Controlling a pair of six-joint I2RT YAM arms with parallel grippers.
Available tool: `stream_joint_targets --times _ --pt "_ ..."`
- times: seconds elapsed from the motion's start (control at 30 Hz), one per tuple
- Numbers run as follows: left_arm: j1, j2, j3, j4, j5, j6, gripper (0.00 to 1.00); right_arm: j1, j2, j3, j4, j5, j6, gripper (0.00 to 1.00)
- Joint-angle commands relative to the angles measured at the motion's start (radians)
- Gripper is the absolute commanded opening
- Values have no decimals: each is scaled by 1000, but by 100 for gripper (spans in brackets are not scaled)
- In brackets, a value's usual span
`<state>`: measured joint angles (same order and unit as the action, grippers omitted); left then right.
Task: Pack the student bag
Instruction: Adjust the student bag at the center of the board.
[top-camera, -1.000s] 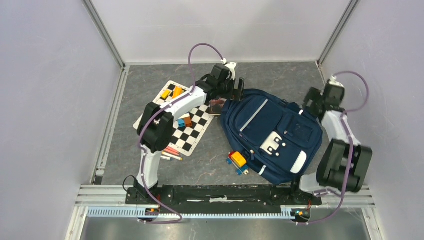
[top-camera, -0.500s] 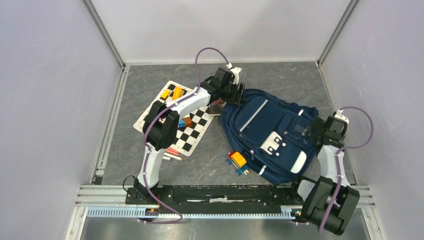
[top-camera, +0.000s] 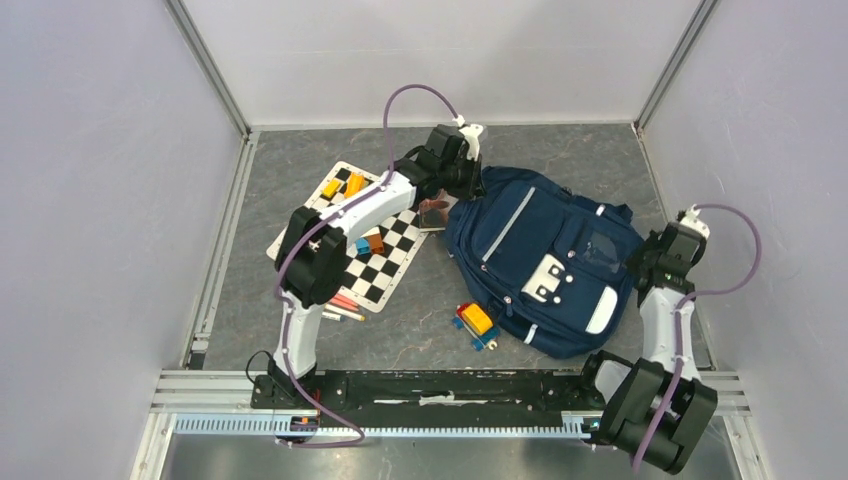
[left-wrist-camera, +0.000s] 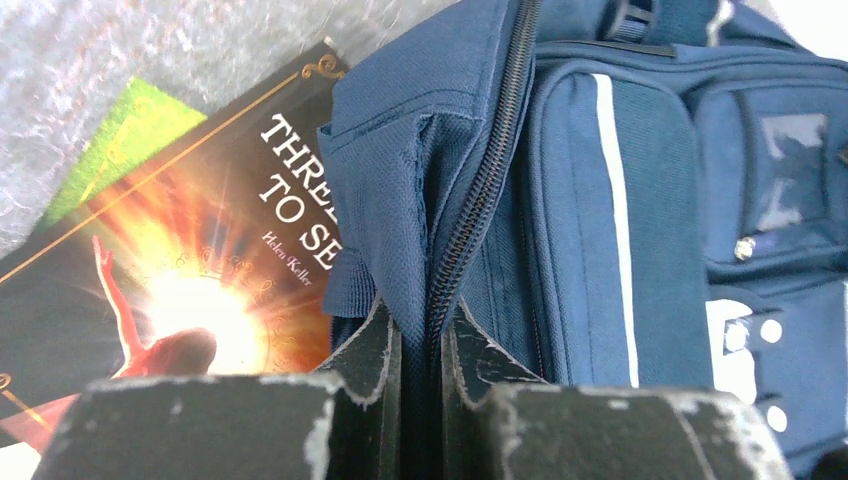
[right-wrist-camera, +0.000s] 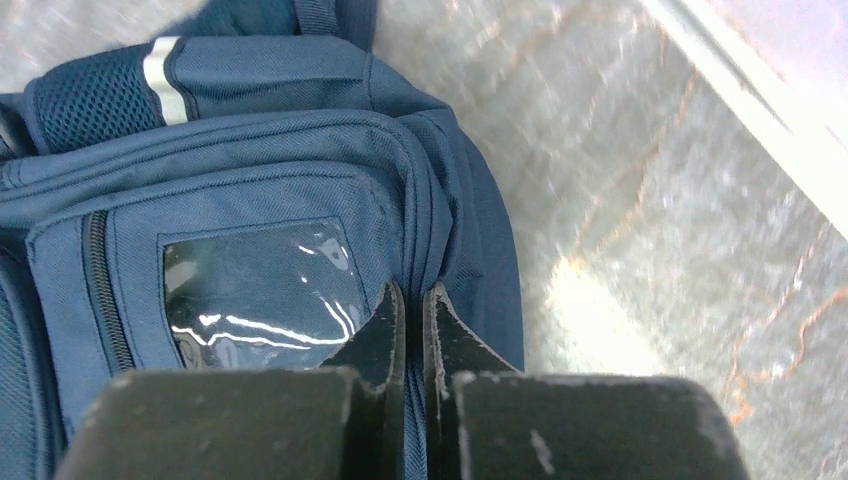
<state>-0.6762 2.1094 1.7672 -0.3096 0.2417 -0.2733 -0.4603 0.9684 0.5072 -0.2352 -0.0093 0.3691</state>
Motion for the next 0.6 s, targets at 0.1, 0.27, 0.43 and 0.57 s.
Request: stream_joint_targets --times 0.1,0.27,0.43,0.57 --pt "-64 -302 -3 94 158 -109 2 16 130 358 223 -138 -77 0" --pt "-131 -437 -171 140 152 -148 2 131 317 635 286 -68 -188 0" --pt "-248 -481 -290 198 133 -215 2 326 523 899 305 131 -406 0" --pt "-352 -459 -387 318 108 -285 2 401 669 1042 309 216 -496 0"
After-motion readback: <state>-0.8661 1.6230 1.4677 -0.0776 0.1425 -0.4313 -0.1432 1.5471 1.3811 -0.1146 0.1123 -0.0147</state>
